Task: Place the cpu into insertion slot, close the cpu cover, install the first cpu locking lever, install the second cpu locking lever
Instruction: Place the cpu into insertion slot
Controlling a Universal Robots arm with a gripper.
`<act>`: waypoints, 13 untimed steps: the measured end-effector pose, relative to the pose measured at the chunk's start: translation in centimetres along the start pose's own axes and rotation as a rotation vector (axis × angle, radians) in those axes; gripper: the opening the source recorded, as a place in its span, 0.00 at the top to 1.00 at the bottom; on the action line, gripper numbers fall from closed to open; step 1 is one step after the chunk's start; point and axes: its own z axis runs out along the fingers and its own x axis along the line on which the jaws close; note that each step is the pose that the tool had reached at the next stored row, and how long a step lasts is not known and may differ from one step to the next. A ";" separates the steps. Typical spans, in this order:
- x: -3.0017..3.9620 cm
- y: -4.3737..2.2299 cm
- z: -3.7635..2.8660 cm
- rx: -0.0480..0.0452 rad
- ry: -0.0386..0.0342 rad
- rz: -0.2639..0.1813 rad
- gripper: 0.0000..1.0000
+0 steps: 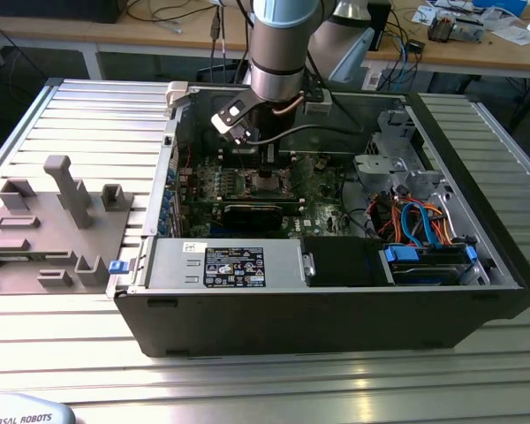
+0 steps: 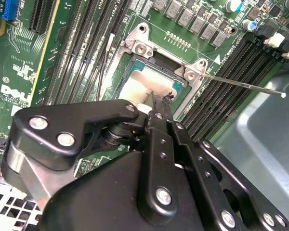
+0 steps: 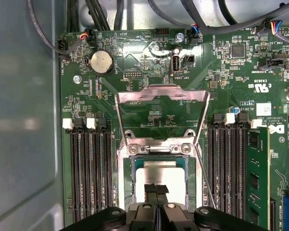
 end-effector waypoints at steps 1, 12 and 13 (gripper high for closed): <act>0.00 0.00 -0.14 0.0000 0.0000 0.000 0.89; 0.04 -0.02 -1.57 0.0000 0.0000 0.000 0.89; 0.05 -0.02 -1.72 0.0001 0.0001 0.000 0.89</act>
